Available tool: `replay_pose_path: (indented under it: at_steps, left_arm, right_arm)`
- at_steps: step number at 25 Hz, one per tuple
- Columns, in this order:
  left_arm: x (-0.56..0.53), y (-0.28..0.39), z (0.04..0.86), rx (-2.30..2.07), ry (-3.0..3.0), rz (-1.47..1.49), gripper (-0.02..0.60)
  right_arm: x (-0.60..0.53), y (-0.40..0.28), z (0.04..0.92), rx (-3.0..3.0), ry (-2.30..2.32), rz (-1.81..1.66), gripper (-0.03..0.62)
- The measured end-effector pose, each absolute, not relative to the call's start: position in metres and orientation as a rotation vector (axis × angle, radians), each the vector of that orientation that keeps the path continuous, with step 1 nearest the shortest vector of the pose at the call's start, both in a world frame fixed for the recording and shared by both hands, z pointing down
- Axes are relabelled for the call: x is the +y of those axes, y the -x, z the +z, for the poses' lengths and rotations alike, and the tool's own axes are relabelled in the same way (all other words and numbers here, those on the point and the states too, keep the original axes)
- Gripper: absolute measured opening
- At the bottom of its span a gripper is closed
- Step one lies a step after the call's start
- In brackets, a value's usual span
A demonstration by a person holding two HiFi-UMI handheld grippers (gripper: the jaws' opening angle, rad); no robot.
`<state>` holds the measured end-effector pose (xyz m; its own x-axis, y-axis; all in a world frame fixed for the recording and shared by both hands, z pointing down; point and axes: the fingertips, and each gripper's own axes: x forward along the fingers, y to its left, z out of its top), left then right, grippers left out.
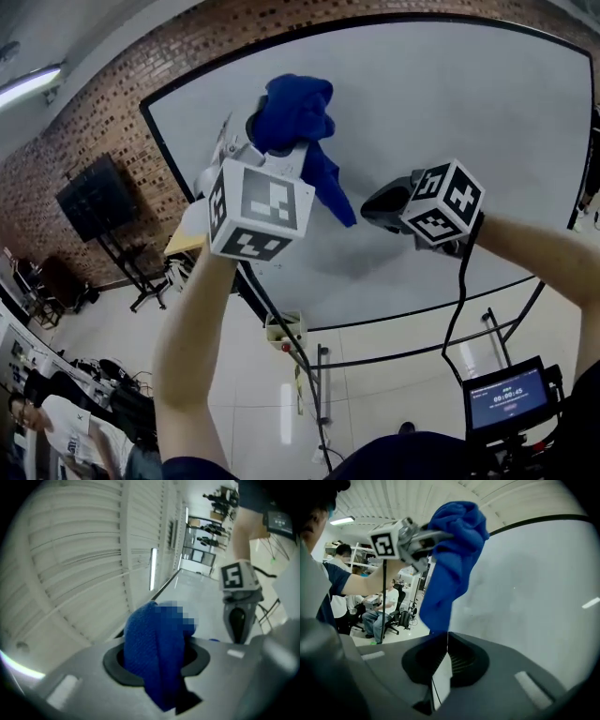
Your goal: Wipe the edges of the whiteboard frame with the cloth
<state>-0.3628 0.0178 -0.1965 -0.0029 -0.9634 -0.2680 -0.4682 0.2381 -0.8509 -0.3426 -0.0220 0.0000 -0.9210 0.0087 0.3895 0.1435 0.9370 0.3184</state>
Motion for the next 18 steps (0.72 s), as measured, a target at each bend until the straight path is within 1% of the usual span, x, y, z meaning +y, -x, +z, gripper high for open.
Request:
replay_pose_path:
  at_steps: [6,9,14,18]
  left_arm:
    - [0.032,0.332,-0.064,1.633,1.73,-0.509,0.155]
    - [0.043,0.318,-0.007,1.652,1.891,-0.448,0.155]
    - [0.118,0.314,0.088,1.741,2.103,-0.323,0.155]
    - [0.15,0.283,0.189,1.819,2.433,-0.309,0.155]
  right_arm:
    - [-0.048,0.319,0.012,-2.749,0.036,-0.351,0.011]
    - [-0.056,0.29,0.029,-2.774,-0.068,-0.218,0.011]
    - [0.007,0.243,0.06,-2.817,-0.289,-0.096,0.011]
    - [0.036,0.205,0.112,-2.856,-0.359,0.1,0.011]
